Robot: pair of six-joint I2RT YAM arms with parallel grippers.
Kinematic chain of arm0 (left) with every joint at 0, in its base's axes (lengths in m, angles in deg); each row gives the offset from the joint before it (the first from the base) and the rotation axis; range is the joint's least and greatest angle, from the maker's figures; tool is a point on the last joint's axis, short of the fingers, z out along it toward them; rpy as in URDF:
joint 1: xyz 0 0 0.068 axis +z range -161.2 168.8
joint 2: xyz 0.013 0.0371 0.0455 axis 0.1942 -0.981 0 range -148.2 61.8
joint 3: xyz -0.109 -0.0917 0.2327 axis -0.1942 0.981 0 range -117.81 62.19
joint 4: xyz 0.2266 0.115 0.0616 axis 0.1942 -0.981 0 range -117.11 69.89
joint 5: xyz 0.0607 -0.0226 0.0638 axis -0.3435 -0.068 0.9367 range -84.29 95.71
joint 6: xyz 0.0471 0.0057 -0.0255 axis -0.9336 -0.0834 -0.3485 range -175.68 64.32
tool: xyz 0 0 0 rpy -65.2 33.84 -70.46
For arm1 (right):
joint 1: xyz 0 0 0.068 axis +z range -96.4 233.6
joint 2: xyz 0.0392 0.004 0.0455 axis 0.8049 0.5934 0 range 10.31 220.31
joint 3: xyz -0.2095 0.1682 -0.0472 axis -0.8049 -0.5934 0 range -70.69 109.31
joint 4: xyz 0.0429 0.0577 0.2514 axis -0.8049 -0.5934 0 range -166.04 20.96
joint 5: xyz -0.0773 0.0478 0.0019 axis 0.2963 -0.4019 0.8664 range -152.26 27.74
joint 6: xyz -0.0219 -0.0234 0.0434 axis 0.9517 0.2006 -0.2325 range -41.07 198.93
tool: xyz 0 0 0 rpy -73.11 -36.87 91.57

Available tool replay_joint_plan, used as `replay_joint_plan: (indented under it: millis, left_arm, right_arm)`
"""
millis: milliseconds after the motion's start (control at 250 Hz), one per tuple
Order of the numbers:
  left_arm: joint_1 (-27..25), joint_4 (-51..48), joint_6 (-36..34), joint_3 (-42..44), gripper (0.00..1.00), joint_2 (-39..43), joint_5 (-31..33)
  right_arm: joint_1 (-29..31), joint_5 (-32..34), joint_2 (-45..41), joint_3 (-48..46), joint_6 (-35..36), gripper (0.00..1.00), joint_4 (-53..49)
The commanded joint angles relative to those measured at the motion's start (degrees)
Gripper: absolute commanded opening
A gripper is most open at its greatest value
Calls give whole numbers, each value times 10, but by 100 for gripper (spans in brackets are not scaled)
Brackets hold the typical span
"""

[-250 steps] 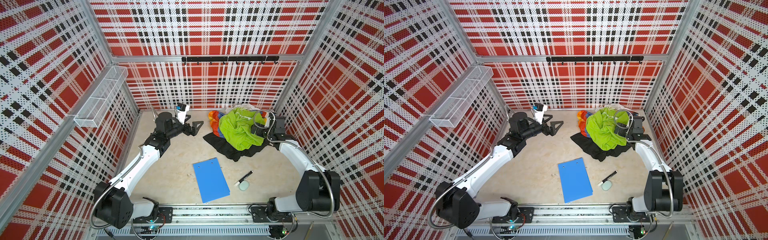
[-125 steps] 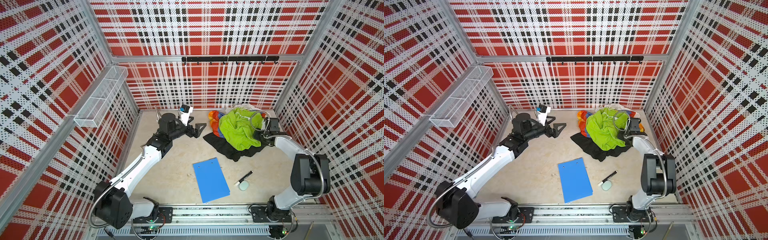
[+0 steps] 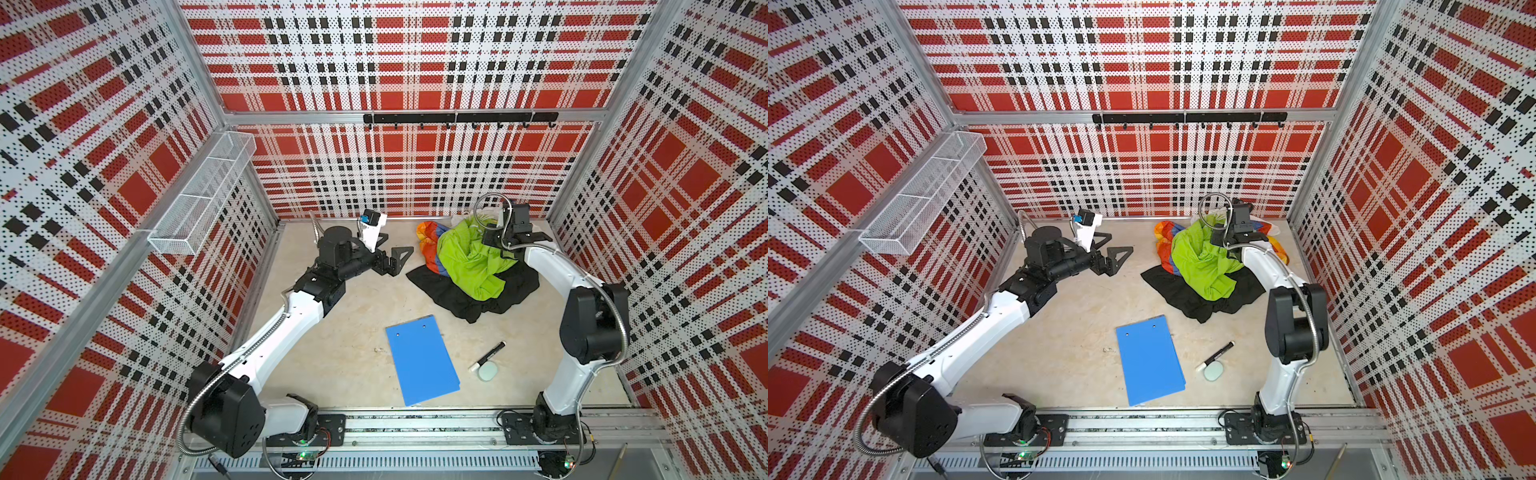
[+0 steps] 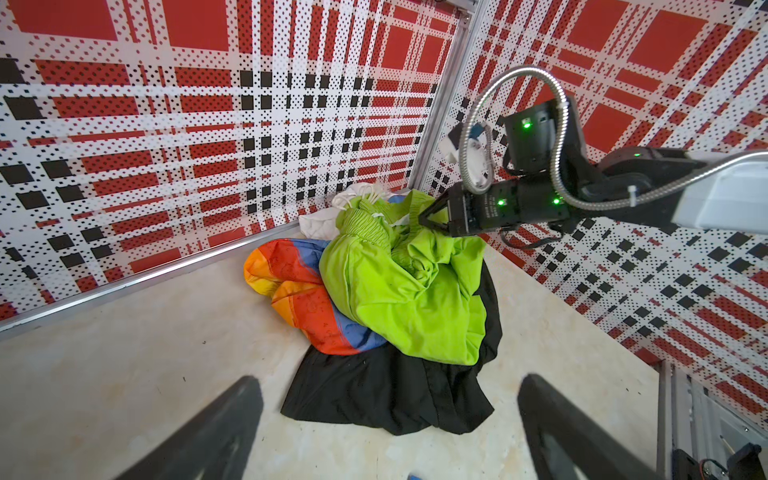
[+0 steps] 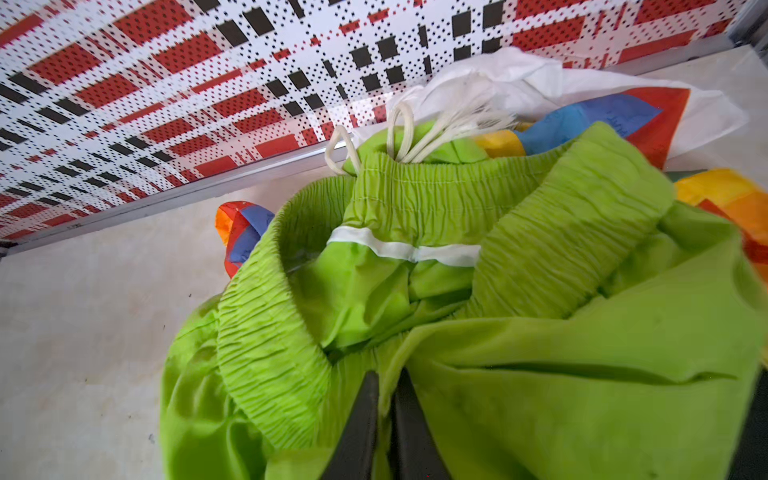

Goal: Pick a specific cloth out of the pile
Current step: 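Raise the left gripper aside while the right gripper reaches over the clothes pile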

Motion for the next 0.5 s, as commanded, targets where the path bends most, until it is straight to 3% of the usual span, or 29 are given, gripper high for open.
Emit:
replay_joint_plan:
  millis: [0, 288, 496]
  left_arm:
    - [-7, 0, -5, 1, 99, -6, -2]
    - [-13, 4, -3, 2, 99, -11, -7]
    - [-14, 17, -1, 9, 99, -6, -11]
  right_arm:
    - [8, -34, 39, 18, -23, 11, 25]
    - [21, -45, 124, 31, -37, 18, 49]
    - [21, -26, 122, 15, -38, 21, 64]
